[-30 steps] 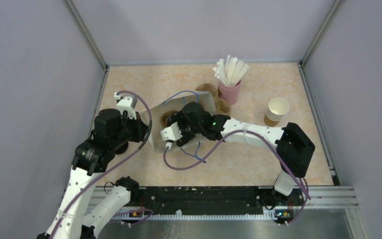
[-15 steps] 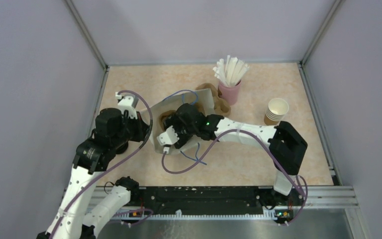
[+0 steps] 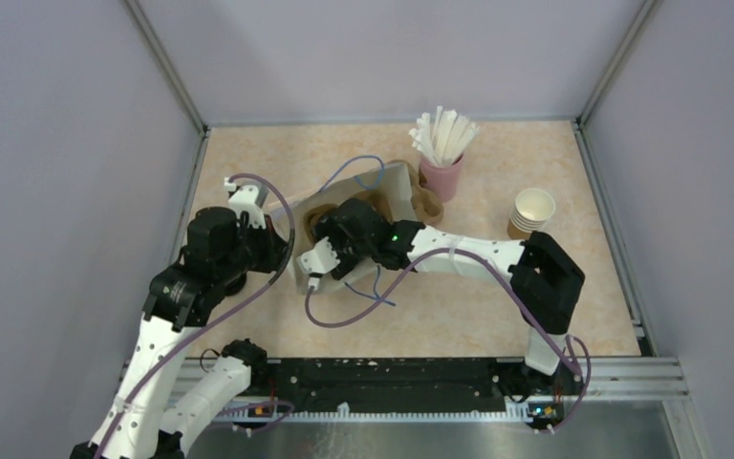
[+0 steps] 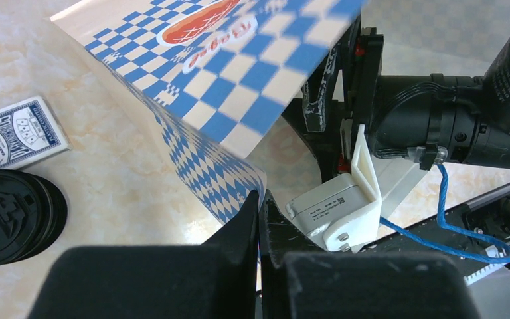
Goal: Pack the takeout coffee
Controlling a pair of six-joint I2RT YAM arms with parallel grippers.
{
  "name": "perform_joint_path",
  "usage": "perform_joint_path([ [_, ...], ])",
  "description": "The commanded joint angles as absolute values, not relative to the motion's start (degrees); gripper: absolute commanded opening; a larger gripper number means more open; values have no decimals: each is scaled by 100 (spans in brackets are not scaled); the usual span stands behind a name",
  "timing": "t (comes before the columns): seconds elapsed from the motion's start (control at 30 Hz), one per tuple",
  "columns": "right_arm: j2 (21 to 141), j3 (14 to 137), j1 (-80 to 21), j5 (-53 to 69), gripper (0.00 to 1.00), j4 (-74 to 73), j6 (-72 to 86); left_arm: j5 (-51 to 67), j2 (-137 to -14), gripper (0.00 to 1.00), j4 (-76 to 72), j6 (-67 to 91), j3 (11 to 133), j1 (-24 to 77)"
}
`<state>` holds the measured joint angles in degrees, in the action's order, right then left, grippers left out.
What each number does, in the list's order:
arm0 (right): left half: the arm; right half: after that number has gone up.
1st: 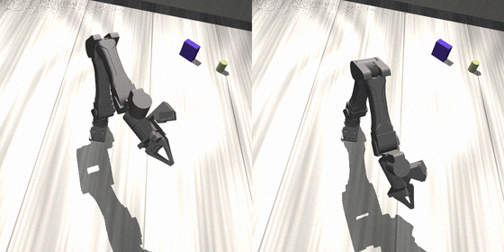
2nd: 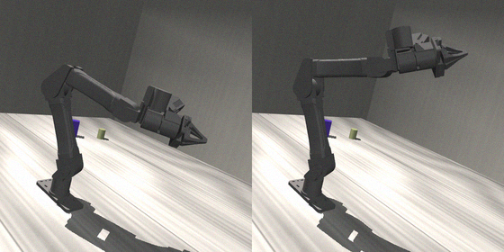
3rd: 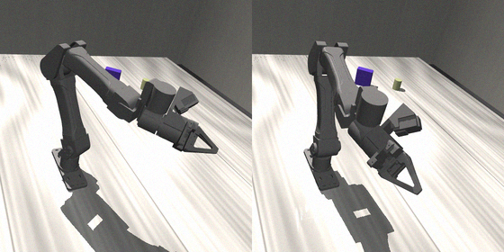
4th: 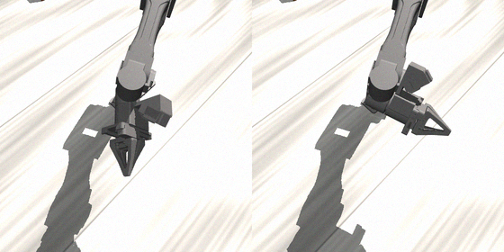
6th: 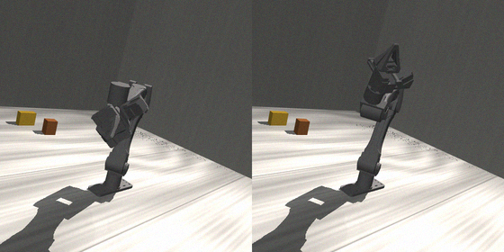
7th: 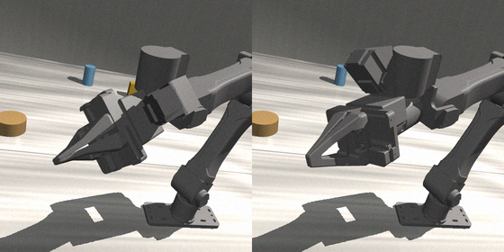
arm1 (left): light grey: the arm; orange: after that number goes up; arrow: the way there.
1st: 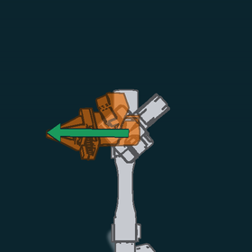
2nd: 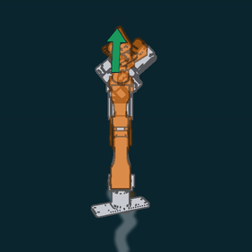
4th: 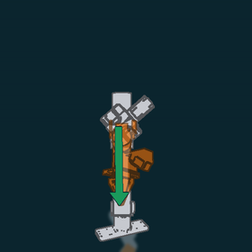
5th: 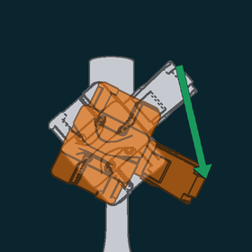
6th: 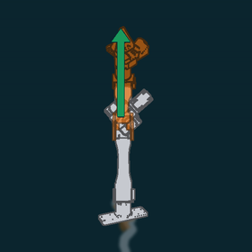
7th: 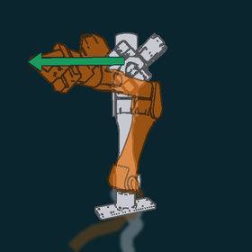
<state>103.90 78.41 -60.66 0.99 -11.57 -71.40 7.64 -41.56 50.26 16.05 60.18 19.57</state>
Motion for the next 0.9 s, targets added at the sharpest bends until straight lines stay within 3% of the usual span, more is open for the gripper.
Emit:
perform_joint_path([
  [0.0,10384,7997,-6152,-127,57,-879,-7232,807,-4213,0,4821,1731,6016,1962],
  [0.37,10643,8678,-6270,-154,58,-2221,-7175,949,-4248,0,4755,1850,6058,1967],
  [0.87,11183,8669,-6325,-341,59,-1606,-7133,1216,-4159,0,4727,2081,5943,1967],
])
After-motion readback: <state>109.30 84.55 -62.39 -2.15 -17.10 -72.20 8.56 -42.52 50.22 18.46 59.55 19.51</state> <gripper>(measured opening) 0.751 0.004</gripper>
